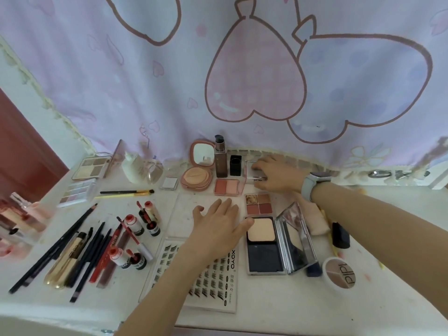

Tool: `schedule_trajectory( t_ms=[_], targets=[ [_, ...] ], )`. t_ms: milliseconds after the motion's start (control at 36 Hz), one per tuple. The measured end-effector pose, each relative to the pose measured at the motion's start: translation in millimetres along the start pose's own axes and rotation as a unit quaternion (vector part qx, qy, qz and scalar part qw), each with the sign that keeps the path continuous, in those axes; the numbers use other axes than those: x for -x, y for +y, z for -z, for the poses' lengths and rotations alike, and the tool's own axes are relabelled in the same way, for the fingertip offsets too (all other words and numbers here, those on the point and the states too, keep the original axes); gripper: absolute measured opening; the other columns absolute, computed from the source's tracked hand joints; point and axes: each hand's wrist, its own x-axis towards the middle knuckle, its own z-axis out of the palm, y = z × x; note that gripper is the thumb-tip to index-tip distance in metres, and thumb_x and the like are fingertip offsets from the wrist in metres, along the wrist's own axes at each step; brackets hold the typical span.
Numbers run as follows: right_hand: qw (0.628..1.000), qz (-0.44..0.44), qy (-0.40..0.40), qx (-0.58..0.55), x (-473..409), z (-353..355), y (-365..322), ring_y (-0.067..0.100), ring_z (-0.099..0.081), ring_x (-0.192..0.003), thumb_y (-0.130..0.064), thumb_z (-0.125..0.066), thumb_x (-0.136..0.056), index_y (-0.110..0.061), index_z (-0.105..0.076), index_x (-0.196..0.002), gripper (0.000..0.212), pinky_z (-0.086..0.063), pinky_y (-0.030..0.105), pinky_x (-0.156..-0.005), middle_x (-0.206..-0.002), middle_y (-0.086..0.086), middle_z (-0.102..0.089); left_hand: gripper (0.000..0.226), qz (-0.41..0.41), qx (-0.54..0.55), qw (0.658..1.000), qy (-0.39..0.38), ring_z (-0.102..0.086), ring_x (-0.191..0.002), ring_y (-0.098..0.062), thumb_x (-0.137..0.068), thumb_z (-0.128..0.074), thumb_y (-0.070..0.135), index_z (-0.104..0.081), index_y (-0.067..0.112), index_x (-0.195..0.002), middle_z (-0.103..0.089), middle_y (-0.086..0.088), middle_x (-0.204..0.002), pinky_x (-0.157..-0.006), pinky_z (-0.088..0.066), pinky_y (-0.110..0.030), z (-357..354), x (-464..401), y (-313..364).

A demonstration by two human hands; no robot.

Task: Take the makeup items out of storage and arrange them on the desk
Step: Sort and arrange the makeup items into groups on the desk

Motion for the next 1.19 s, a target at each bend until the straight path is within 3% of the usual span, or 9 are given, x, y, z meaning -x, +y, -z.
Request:
schedule_trajectory(
  t_ms=[306, 472, 639, 806, 889, 944, 1056, 1139, 1194],
  targets=[
    [1.000, -0.010, 0.008, 0.016, -6, 1, 3, 0.025, -0.045, -0.116, -0.038, -0.057, -0.085, -0.015, -0.038, -0.129, 0.053, -0.041, 0.040, -0.093, -0.132, 0.006, -0.049, 0.067, -0.001, -0.003, 0.998, -0.062, -0.002, -0.145, -0.015, -0.093, -0.010, 0.060, -0.020, 0.022, -0.147, -0.007, 0.003, -0.158, -0.112, -0.004, -0.052, 4, -1, -2],
    [1.000, -0.020, 0.007, 0.023, -7, 6, 1, 0.029, -0.033, -0.129, -0.042, -0.060, -0.082, -0.019, -0.024, -0.143, 0.074, -0.033, 0.044, -0.102, -0.143, 0.009, -0.037, 0.059, 0.003, 0.015, 0.997, -0.076, 0.003, -0.145, -0.016, -0.098, -0.013, 0.052, -0.018, 0.022, -0.148, -0.003, 0.003, -0.159, -0.114, -0.005, -0.054, 5, -1, -2],
    [0.998, -0.023, 0.054, 0.014, 6, 12, 9, 0.030, -0.041, -0.122, -0.045, -0.059, -0.081, -0.024, -0.021, -0.145, 0.076, -0.036, 0.044, -0.100, -0.137, 0.011, -0.039, 0.055, 0.000, 0.018, 0.998, -0.065, 0.001, -0.145, -0.015, -0.099, -0.015, 0.048, -0.018, 0.024, -0.148, -0.004, 0.005, -0.159, -0.115, -0.005, -0.052, 2, -3, -5],
    [0.970, -0.032, 0.093, -0.223, 30, 33, 19, 0.024, -0.049, -0.107, -0.031, -0.067, -0.080, -0.027, -0.024, -0.142, 0.075, -0.046, 0.030, -0.082, -0.126, 0.008, -0.038, 0.047, 0.026, 0.058, 0.998, -0.007, -0.017, -0.141, -0.013, -0.097, -0.027, 0.048, -0.040, 0.030, -0.138, -0.025, 0.009, -0.153, -0.110, -0.014, -0.049, 2, -8, -7],
    [0.927, -0.025, 0.132, -0.350, 45, 45, 19, 0.021, -0.049, -0.104, -0.024, -0.064, -0.083, -0.036, -0.026, -0.140, 0.070, -0.045, 0.033, -0.087, -0.115, 0.003, -0.041, 0.041, 0.041, 0.089, 0.995, 0.031, -0.029, -0.134, -0.014, -0.096, -0.032, 0.045, -0.053, 0.028, -0.127, -0.038, 0.010, -0.145, -0.107, -0.020, -0.048, 5, -10, -4],
    [0.874, -0.006, 0.147, -0.463, 58, 53, 15, 0.021, -0.055, -0.098, -0.017, -0.061, -0.086, -0.039, -0.035, -0.131, 0.057, -0.049, 0.033, -0.090, -0.105, 0.003, -0.046, 0.037, 0.050, 0.122, 0.988, 0.075, -0.033, -0.131, -0.015, -0.096, -0.038, 0.041, -0.056, 0.027, -0.125, -0.044, 0.009, -0.140, -0.107, -0.022, -0.045, 7, -11, 0],
    [0.752, 0.012, 0.153, -0.641, 85, 61, 4, 0.022, -0.061, -0.101, -0.018, -0.067, -0.081, -0.034, -0.045, -0.107, 0.038, -0.050, 0.035, -0.092, -0.105, 0.003, -0.054, 0.029, 0.020, 0.304, 0.921, 0.241, -0.050, -0.116, -0.009, -0.094, -0.050, 0.032, -0.059, 0.023, -0.120, -0.058, 0.008, -0.122, -0.101, -0.039, -0.033, 18, -4, 18],
    [0.707, 0.022, 0.155, -0.690, 101, 61, -6, 0.017, -0.063, -0.098, -0.030, -0.070, -0.067, -0.026, -0.043, -0.106, 0.048, -0.049, 0.036, -0.095, -0.098, -0.001, -0.062, 0.039, 0.005, 0.516, 0.836, 0.185, -0.058, -0.101, 0.007, -0.089, -0.054, 0.042, -0.057, 0.023, -0.124, -0.063, 0.016, -0.113, -0.087, -0.046, -0.014, 38, 6, 39],
    [0.699, 0.034, 0.159, -0.696, 110, 59, -14, 0.015, -0.063, -0.093, -0.031, -0.072, -0.063, -0.024, -0.044, -0.104, 0.050, -0.050, 0.035, -0.094, -0.089, -0.004, -0.065, 0.060, -0.010, 0.616, 0.778, 0.128, -0.061, -0.100, 0.005, -0.079, -0.054, 0.058, -0.055, 0.024, -0.128, -0.064, 0.015, -0.114, -0.090, -0.050, -0.022, 48, 9, 52]
  ],
)
